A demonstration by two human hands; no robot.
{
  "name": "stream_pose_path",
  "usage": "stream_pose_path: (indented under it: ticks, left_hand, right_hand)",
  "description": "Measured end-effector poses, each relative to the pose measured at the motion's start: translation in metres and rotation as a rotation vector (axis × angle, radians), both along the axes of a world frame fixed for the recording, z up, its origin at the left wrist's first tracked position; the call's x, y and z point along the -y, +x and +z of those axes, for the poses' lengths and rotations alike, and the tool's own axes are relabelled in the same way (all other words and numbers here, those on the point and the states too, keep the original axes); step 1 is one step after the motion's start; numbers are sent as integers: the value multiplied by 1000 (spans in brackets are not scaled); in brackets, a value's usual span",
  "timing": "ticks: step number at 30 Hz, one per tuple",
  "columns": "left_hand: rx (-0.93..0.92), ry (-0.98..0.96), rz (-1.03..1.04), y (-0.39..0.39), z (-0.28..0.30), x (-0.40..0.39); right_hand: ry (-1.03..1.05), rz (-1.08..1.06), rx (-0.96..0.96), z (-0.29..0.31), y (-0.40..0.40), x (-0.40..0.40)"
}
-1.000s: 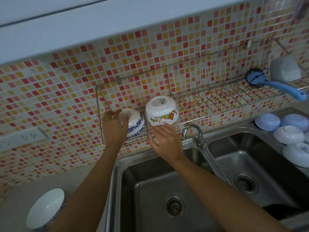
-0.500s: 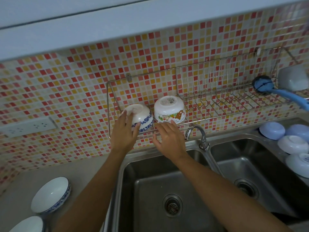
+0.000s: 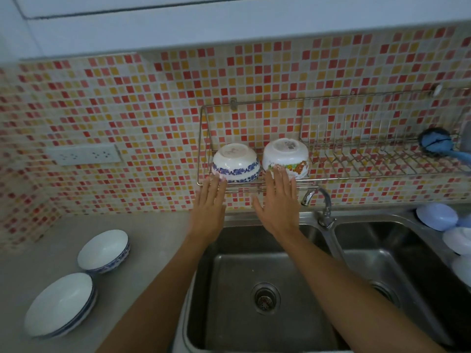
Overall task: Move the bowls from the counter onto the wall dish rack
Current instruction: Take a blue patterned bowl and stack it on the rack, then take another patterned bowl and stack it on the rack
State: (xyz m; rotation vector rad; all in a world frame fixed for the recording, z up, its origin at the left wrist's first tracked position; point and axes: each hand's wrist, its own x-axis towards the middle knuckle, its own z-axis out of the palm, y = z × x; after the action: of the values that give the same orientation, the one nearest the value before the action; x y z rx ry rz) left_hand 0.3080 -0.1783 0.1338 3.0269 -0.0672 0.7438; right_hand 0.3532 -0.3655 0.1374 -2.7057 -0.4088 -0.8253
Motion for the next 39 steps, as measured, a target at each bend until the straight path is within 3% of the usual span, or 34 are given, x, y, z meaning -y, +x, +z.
stream_pose_path:
  ticks: [5, 10, 15, 19, 23, 26, 34, 39]
  left_hand:
    - [-98, -74, 37, -34, -24, -22]
    - [-230, -105, 131, -90, -49, -87]
    - [-205, -135, 356, -143, -55, -192]
    - [-222, -241, 571, -192, -77, -276]
    - [-309, -471, 763, -234, -101, -333]
    - [-327, -746, 813, -254, -116, -356]
    - [-332, -1257, 866, -259, -137, -371]
    - [-316, -1394, 844, -257, -142, -358]
  right_hand:
    - [-9, -7, -59, -16, -25, -21]
    - [-60, 182, -206, -46, -61, -80]
    - [-58, 427, -478, -74, -105, -179]
    - [-66, 498, -765, -83, -131, -263]
    - [-33, 475, -1037, -94, -157, -337]
    - [1, 448, -1174, -108, -177, -382]
    - [202, 365, -1314, -132, -192, -422]
    - [348, 368, -1334, -135, -191, -406]
